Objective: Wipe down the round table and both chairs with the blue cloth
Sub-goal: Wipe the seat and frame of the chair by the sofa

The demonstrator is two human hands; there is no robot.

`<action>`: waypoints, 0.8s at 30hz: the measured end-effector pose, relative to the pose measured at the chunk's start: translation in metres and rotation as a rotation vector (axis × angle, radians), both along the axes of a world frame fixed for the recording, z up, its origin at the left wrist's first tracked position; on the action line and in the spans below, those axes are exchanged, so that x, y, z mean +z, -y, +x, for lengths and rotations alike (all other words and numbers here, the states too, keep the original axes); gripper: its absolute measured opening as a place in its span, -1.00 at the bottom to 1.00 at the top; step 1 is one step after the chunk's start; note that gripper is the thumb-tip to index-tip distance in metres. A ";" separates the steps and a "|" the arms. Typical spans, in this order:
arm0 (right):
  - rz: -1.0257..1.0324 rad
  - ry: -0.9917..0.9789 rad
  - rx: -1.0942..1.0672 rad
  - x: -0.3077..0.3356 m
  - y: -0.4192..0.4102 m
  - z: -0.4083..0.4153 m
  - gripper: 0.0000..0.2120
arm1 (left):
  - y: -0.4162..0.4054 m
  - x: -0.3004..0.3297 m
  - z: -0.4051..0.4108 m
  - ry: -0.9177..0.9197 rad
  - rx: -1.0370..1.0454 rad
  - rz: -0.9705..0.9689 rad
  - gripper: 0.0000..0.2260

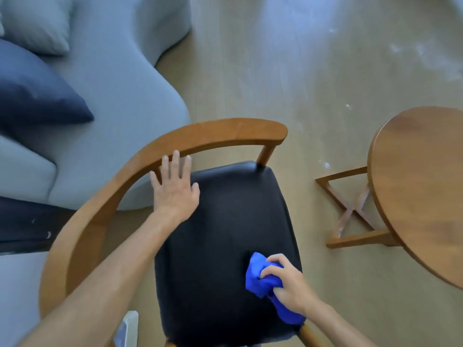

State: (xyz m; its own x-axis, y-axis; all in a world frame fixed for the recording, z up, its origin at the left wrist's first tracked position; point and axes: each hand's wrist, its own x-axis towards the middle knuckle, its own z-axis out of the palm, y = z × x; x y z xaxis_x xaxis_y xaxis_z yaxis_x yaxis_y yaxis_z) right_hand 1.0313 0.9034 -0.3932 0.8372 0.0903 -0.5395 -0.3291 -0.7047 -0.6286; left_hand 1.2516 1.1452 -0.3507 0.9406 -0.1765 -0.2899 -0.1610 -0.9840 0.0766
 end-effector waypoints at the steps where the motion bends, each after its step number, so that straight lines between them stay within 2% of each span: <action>1: 0.065 0.062 -0.094 0.020 -0.006 0.015 -0.59 | 0.001 0.012 -0.015 -0.045 0.013 -0.060 -0.43; 4: 0.283 0.217 -0.359 0.091 -0.025 0.048 -0.51 | 0.006 0.054 -0.051 -0.179 0.136 -0.313 -0.58; 8: 0.487 0.402 -0.500 0.185 -0.041 0.066 -0.55 | 0.013 0.128 -0.073 -0.372 0.224 -0.680 -0.87; 14: 0.770 0.527 -0.627 0.290 -0.061 0.068 -0.57 | 0.016 0.263 -0.069 -0.345 0.112 -1.067 -0.76; 17: 0.836 0.601 -0.685 0.335 -0.068 0.070 -0.52 | 0.013 0.323 -0.071 -0.337 0.044 -1.177 -0.78; 20: 0.899 0.682 -0.628 0.384 -0.074 0.070 -0.41 | 0.014 0.375 -0.078 -0.328 -0.003 -1.258 -0.75; 22: 0.930 0.712 -0.576 0.415 -0.078 0.067 -0.40 | 0.018 0.401 -0.083 -0.223 -0.053 -1.234 -0.74; 24: 0.905 0.760 -0.570 0.442 -0.082 0.063 -0.43 | 0.023 0.423 -0.089 -0.088 -0.108 -1.197 -0.85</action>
